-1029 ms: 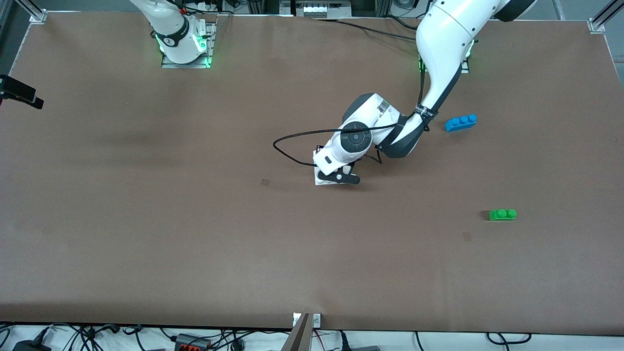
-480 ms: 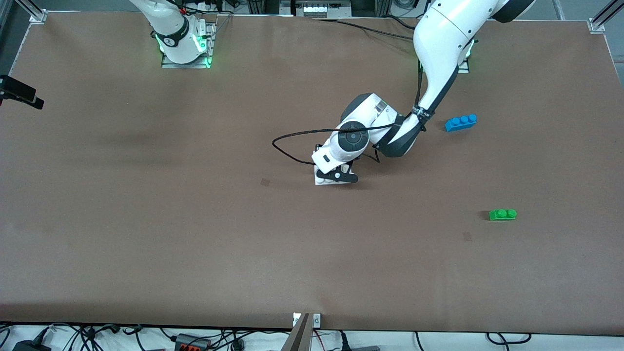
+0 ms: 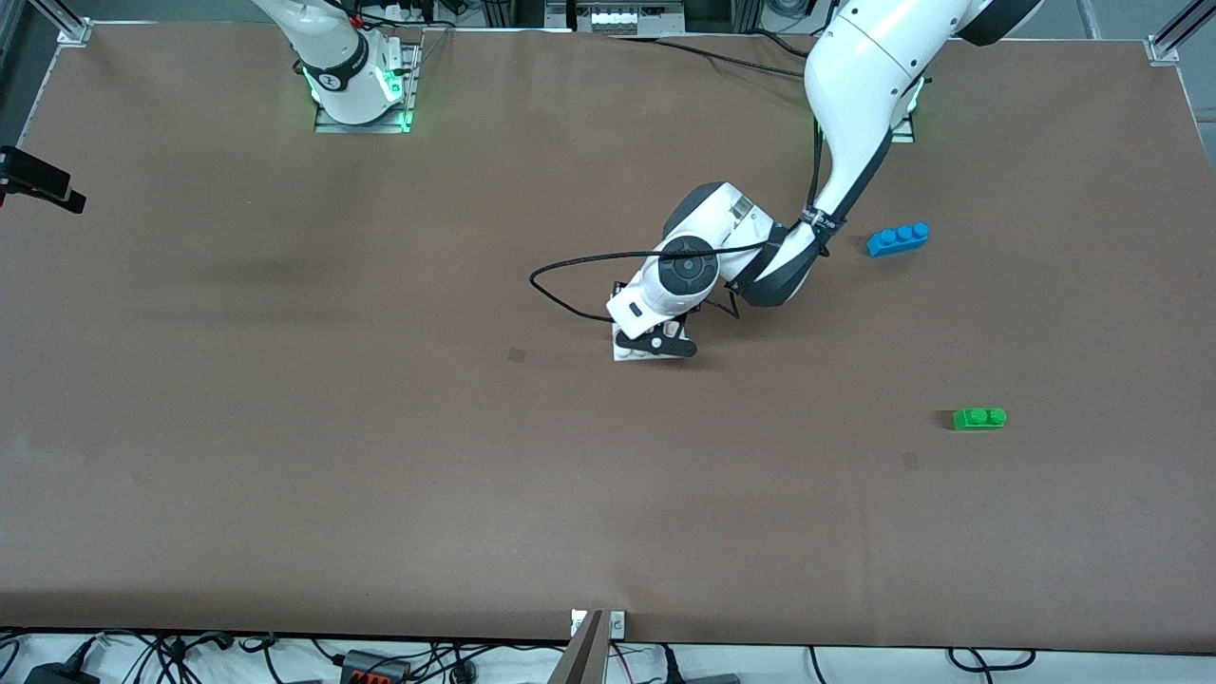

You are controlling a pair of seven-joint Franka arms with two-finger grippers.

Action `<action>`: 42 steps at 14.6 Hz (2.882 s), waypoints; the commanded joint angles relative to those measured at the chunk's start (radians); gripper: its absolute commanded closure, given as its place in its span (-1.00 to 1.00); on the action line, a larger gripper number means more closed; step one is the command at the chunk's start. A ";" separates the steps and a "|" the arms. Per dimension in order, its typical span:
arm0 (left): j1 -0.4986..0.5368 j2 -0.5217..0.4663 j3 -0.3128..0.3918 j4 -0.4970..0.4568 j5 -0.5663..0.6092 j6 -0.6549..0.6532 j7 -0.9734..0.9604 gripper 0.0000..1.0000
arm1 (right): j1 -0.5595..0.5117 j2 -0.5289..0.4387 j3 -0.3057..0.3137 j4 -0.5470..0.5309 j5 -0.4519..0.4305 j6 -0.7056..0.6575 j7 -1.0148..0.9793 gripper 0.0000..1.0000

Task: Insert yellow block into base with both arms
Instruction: 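Lower and press the yellow brick onto the base studs with the left gripper, then open the left gripper and lift it off the brick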

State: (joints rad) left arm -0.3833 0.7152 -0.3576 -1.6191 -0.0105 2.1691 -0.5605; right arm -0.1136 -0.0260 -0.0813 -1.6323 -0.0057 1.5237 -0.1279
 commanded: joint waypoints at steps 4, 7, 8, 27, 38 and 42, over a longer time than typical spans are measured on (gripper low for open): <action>-0.009 0.003 0.008 -0.005 0.017 0.026 -0.006 0.02 | -0.005 0.006 0.002 0.019 0.006 -0.013 0.001 -1.00; -0.009 0.003 0.009 -0.008 0.017 0.026 -0.009 0.02 | -0.006 0.006 0.001 0.019 0.007 -0.013 0.001 -1.00; -0.011 0.004 0.009 -0.015 0.017 0.029 -0.009 0.02 | -0.006 0.006 0.001 0.020 0.006 -0.004 0.001 -1.00; -0.017 -0.003 0.012 -0.033 0.041 0.043 -0.018 -1.00 | -0.009 0.015 0.002 0.020 0.009 -0.004 -0.001 -1.00; 0.176 -0.154 0.005 0.093 0.040 -0.182 -0.001 -1.00 | -0.008 0.008 0.001 0.019 0.009 -0.019 0.002 -1.00; 0.412 -0.258 0.002 0.103 0.034 -0.319 0.190 -1.00 | 0.005 0.006 0.011 0.019 0.010 -0.010 0.004 -1.00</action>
State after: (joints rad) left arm -0.0996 0.5194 -0.3409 -1.5105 0.0158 1.9240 -0.4928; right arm -0.1146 -0.0202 -0.0802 -1.6313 -0.0043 1.5221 -0.1280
